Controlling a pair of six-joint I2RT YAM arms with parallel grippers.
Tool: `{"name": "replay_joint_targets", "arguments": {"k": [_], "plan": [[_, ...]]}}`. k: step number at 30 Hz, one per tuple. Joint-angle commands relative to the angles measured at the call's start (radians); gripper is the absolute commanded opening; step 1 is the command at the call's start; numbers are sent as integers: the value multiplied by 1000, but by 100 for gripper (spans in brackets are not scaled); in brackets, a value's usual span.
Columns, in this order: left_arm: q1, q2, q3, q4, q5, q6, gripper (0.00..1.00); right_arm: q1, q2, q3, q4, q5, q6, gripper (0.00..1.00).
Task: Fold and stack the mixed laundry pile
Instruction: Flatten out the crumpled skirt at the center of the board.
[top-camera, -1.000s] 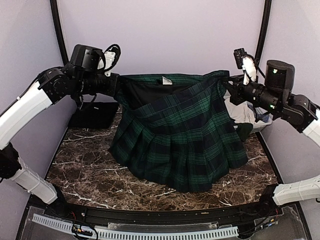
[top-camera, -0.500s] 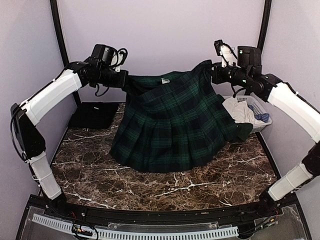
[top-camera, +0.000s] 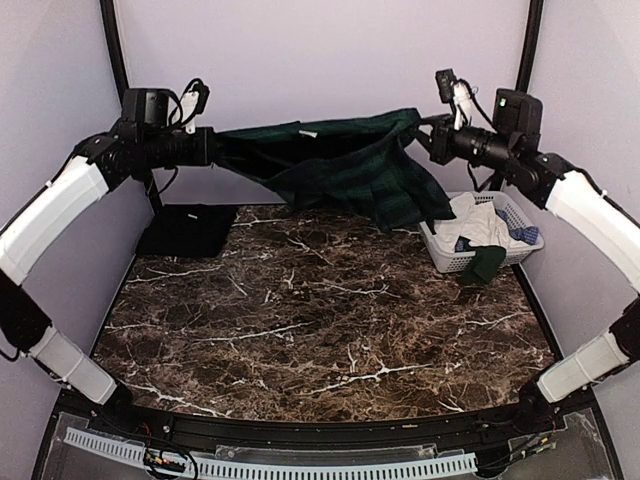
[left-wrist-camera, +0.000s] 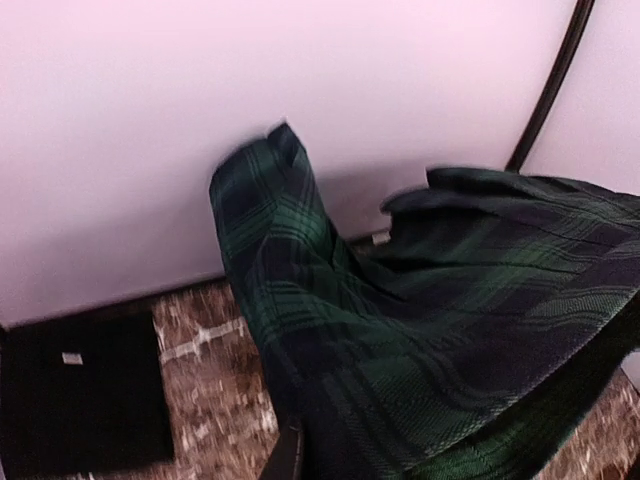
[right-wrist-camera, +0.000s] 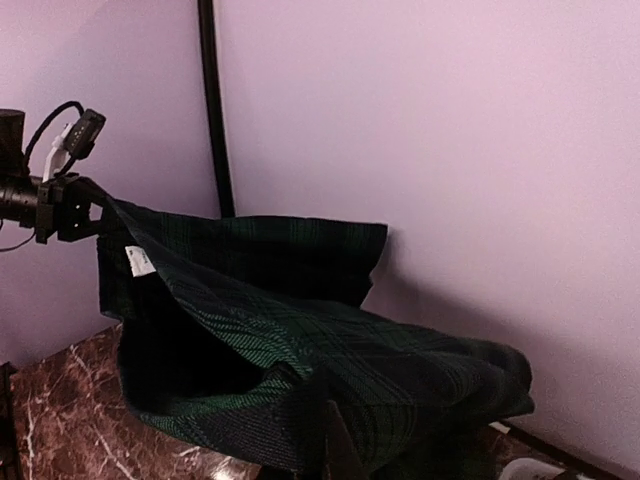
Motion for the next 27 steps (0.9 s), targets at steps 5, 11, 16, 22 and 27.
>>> {"name": "replay_joint_targets", "arguments": {"k": [5,11,16,22,27], "plan": [[-50,-343,-599,-34,122,-95,55,168,-308,-581,-138,-72,103,96],[-57,-494,-720,-98,147,-141,96,194,-454,-631,-255,-46,118,99],[-65,-352,-641,-68,108,-141,95,194,-249,-536,-243,-26,132,93],[-72,-57,-484,-41,46,-109,91,195,32,-389,-214,-41,149,88],[-88,130,-425,-34,66,-103,85,215,208,-341,-271,-77,116,78]]}}
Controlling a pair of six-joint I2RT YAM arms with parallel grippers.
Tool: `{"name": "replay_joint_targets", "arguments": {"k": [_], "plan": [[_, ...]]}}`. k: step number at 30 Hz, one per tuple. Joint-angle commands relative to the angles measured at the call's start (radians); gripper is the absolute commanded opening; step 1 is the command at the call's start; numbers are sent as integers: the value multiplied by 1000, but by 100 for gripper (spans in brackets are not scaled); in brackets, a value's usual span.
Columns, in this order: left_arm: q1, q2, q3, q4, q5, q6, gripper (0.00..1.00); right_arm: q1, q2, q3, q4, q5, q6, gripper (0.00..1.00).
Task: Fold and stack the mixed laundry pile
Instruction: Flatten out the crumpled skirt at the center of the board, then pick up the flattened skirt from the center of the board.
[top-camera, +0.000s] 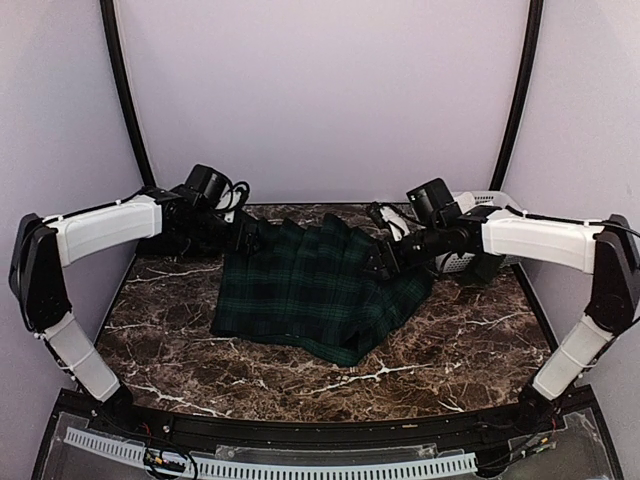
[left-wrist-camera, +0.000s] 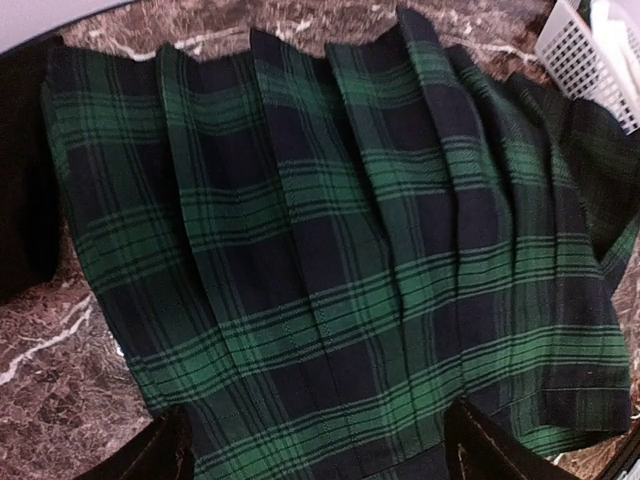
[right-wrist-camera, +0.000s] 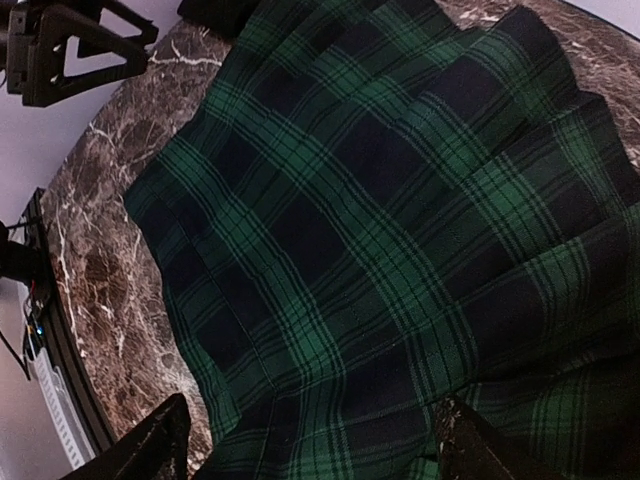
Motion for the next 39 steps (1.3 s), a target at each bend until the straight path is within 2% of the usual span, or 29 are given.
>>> {"name": "replay_joint_targets", "arguments": {"k": [1,6,9,12,14,16,18,22,25,28,31,33,35,39], "plan": [[-24,95,44,-29,-20,7,84,26,78,33,-38,-29,-19,77],[-70,73,-43,-47,-103,-73,83,47,5,-41,-107,5,53,71],[-69,-75,-193,23,-144,-159,87,53,-94,-114,-140,17,146,70],[-55,-172,-262,17,-141,-200,90,81,-197,-178,-134,-2,168,69],[-52,-213,-287,-12,-138,-221,91,104,-230,-193,-142,18,157,62],[-40,-240,-318,-16,-119,-250,91,103,-185,-133,-215,60,144,55],[-26,-258,-345,-13,-101,-290,91,107,-118,-69,-281,45,134,59],[-15,-319,-377,-2,-122,-334,92,164,-86,-31,-316,52,186,77],[-13,-342,-394,42,-107,-319,94,252,-103,-12,-323,157,75,77],[-9,-328,-375,26,-47,-294,98,270,-156,2,-334,233,-75,77],[5,-322,-376,34,14,-279,99,270,-235,-79,-245,260,-251,78],[27,-323,-384,49,63,-278,99,270,-251,-113,-243,283,-332,76],[38,-332,-391,65,97,-280,99,270,-260,-150,-221,314,-390,75],[51,-333,-395,92,132,-284,99,270,-290,-229,-108,278,-485,75]]}}
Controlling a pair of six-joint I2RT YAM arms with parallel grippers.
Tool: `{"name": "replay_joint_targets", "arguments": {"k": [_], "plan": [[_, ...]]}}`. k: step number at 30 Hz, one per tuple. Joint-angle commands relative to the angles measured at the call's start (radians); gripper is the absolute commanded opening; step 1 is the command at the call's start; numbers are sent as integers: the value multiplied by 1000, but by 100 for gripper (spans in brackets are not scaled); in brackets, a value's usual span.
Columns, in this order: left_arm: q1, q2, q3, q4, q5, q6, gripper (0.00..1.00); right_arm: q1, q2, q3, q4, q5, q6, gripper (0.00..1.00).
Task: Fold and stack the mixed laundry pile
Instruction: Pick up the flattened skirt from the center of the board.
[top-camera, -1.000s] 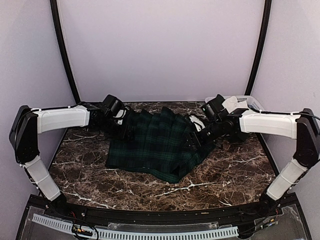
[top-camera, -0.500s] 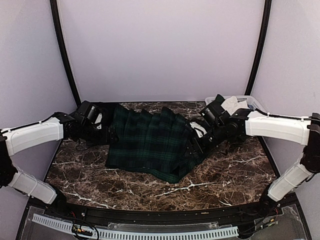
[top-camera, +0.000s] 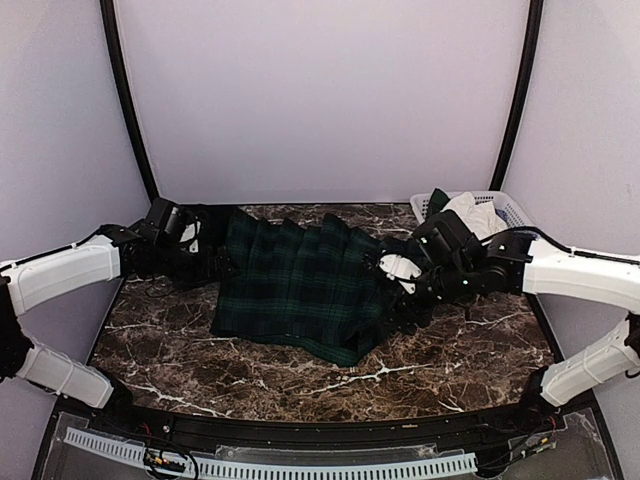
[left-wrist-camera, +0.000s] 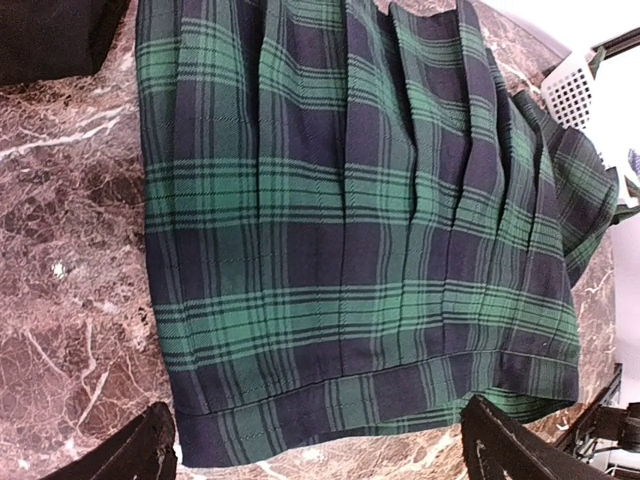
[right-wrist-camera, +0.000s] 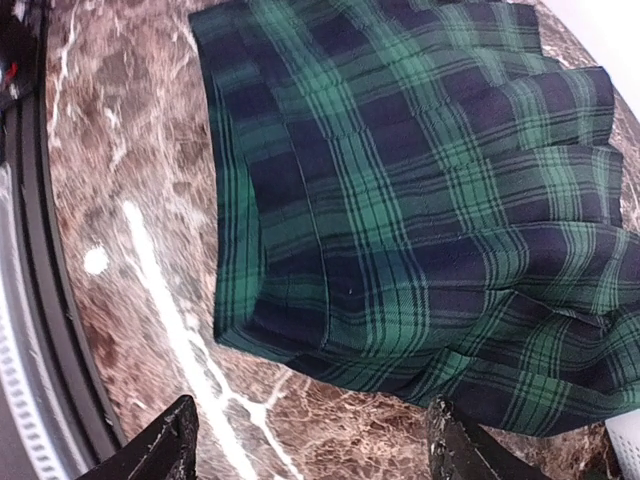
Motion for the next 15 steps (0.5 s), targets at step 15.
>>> {"name": "replay_joint_targets", "arguments": {"k": [15], "plan": [[56,-38,-63,80,124,-20,99,18,237,-28,190,-26,-375,72]]}}
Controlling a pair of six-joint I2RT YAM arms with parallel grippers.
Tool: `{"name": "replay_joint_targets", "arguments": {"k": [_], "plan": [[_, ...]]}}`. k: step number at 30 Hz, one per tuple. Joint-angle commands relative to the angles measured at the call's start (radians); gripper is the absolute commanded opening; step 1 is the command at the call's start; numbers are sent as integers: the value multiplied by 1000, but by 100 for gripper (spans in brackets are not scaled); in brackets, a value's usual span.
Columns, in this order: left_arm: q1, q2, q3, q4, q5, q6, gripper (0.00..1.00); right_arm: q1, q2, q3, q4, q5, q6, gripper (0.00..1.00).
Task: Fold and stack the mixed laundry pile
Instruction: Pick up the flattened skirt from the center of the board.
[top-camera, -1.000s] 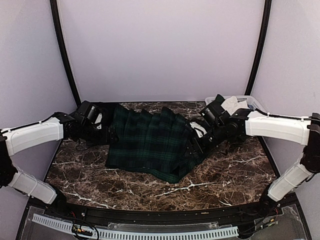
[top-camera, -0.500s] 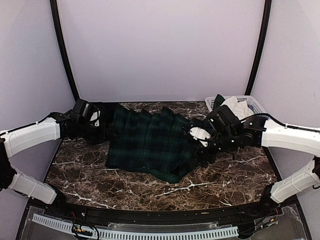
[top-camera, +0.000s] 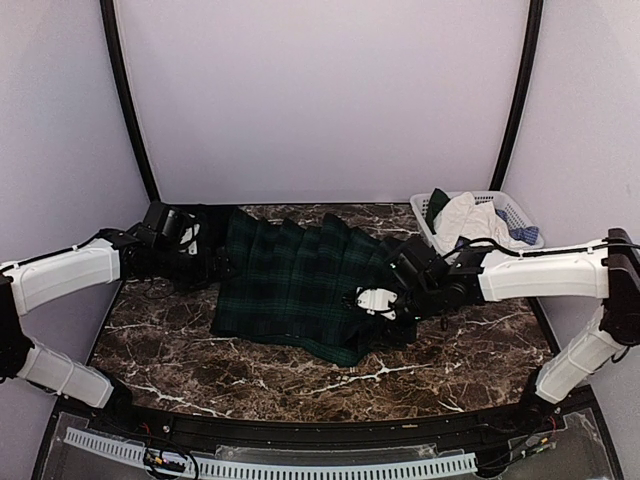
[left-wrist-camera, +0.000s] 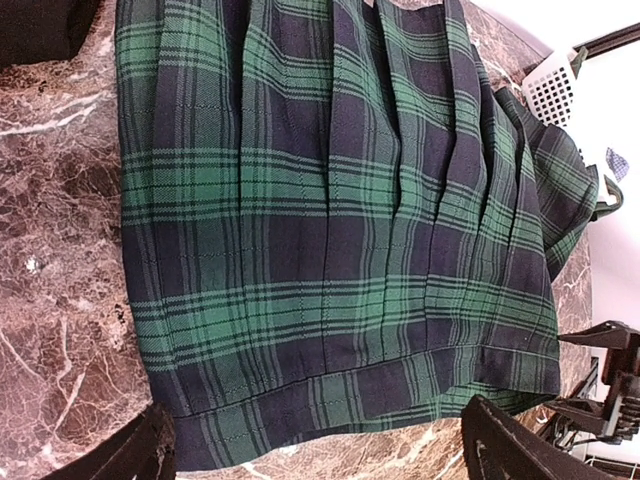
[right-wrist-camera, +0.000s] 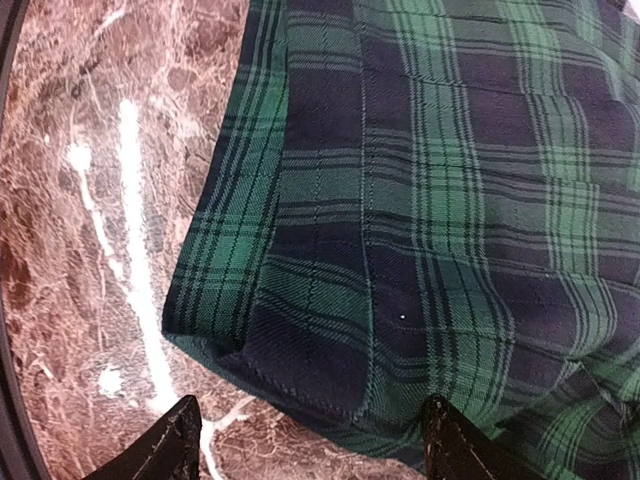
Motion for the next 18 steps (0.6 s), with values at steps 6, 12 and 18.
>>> {"name": "replay_joint_targets", "arguments": {"k": [6,12,18], "plan": [[23,-37,-49,38,39,-10,99,43,110,73,64,16,-116,68],[40,-38,-55,42,39,-14,99,77,148,113,43,53,-118,26],[52,-44,-53,48,33,-15,99,117,5,134,-11,116,-91,0]]}}
